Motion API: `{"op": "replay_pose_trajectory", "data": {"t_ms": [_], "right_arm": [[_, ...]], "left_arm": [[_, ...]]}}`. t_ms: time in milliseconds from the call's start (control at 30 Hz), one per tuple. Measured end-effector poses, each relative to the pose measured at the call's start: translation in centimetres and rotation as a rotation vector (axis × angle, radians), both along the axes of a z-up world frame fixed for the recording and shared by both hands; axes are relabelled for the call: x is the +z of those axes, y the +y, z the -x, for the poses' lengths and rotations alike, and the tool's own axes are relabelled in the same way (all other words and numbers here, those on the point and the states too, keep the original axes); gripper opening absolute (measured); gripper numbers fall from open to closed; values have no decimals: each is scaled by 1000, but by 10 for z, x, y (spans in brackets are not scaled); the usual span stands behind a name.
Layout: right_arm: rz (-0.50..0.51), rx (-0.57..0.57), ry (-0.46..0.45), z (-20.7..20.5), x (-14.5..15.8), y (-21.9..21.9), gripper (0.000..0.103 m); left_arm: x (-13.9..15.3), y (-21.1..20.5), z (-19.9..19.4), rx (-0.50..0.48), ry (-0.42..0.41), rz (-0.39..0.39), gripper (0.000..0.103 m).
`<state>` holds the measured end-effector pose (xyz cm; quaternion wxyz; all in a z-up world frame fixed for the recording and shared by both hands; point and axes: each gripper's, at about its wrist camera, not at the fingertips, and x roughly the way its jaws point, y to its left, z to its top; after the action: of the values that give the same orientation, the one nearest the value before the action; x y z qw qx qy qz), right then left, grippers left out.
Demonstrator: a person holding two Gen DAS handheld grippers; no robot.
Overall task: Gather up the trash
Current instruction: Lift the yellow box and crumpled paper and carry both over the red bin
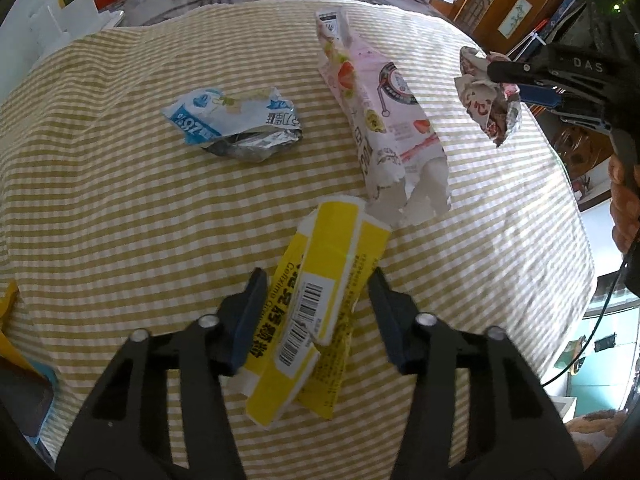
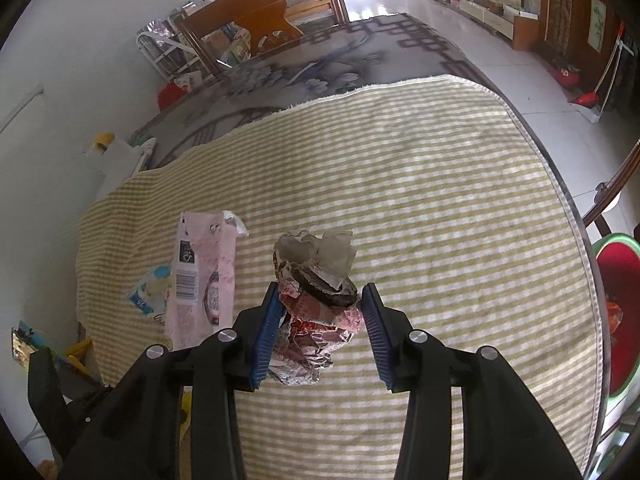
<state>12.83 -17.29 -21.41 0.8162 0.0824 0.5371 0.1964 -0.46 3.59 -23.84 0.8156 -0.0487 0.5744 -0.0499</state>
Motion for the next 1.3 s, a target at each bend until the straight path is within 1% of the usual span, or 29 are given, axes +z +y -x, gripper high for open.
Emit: {"op": "replay_pose_trajectory", "data": {"t_ms": [33,67,167,333,433,567,667,800,1000,1300], "right_arm": [[-4,-2,4,2,-1,0,41],[-8,-2,6,3,-1,0,41],[-19,-2,7,10,-1,-1,41],[-42,-14,13,21,-1,-5,41],[-64,-25,17,28,1,-10,41],[-102,-50,10,40,10,-19,41],[-122,-73,-10,48,18,-27,41],[-126,-92,-37,56,29,-36,41],[-145,-141,-74,64,45,-59,41],[-172,-225,-115,77,64,-103,41]], "left_arm": [[0,0,0,-1,3,11,33],[1,0,1,2,2,9,30],[3,-1,5,0,-2,19,26],[16,1,19,28,-35,35,26],[27,10,27,59,-61,70,25],[49,11,32,74,-124,78,26],[67,12,29,76,-173,87,26],[88,8,22,57,-231,94,26],[111,-20,-2,1,-290,120,26],[131,-61,-26,-75,-336,164,26]]}}
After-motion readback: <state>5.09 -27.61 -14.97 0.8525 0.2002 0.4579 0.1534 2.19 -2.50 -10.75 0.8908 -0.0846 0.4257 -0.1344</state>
